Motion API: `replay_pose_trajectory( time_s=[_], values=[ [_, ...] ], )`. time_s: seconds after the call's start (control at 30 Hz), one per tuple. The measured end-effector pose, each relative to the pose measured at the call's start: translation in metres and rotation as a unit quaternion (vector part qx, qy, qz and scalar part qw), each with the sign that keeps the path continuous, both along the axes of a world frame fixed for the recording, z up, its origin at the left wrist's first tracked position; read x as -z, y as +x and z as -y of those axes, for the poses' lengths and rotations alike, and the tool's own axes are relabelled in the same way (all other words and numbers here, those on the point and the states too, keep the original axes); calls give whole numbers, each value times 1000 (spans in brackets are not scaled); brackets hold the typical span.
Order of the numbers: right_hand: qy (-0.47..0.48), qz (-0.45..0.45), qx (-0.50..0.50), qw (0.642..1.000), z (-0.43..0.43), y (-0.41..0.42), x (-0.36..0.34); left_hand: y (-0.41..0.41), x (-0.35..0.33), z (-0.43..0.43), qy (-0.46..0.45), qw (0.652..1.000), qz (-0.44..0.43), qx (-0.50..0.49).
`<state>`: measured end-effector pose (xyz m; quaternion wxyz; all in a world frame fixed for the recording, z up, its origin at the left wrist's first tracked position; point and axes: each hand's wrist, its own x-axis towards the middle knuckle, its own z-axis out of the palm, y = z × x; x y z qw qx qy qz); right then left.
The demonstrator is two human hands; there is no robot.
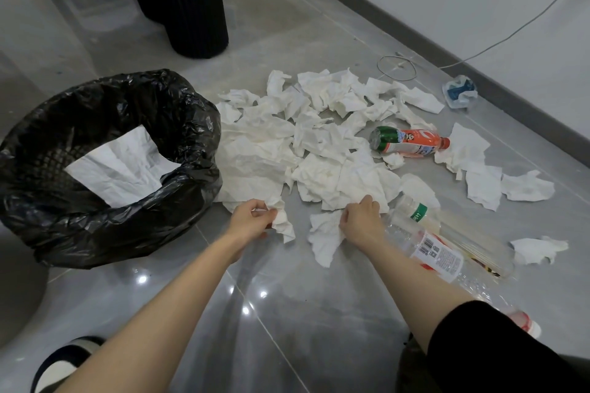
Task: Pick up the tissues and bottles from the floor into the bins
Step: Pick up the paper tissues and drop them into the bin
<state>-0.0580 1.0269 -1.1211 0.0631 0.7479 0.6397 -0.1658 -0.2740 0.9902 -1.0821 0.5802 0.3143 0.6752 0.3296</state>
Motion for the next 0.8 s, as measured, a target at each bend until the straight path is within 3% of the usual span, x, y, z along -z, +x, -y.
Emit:
replay_pose_trajectory(
  time_s=[0.1,0.23,0.37,0.47,0.6,0.7,0.8],
  values=[
    [70,-55,-18,996,5,0,2,-2,5,1,-8,1000,-14,5],
    [82,-239,-26,967,26,-17,2,-5,13,3,-17,999,-42,16],
    [-28,-149,-144,978,48,-33,20,-11,22,8,-22,995,-92,31],
    [20,-207,-65,976,49,-39,29,-16,26,10,-27,992,-118,45],
    [-10,-277,-3,961,47,-39,22,-17,26,14,-28,989,-135,56],
    [-50,-352,87,931,50,-38,14,-15,21,13,-17,987,-145,72],
    [-27,-384,198,901,46,-39,1,-13,4,12,10,986,-146,84]
  ],
)
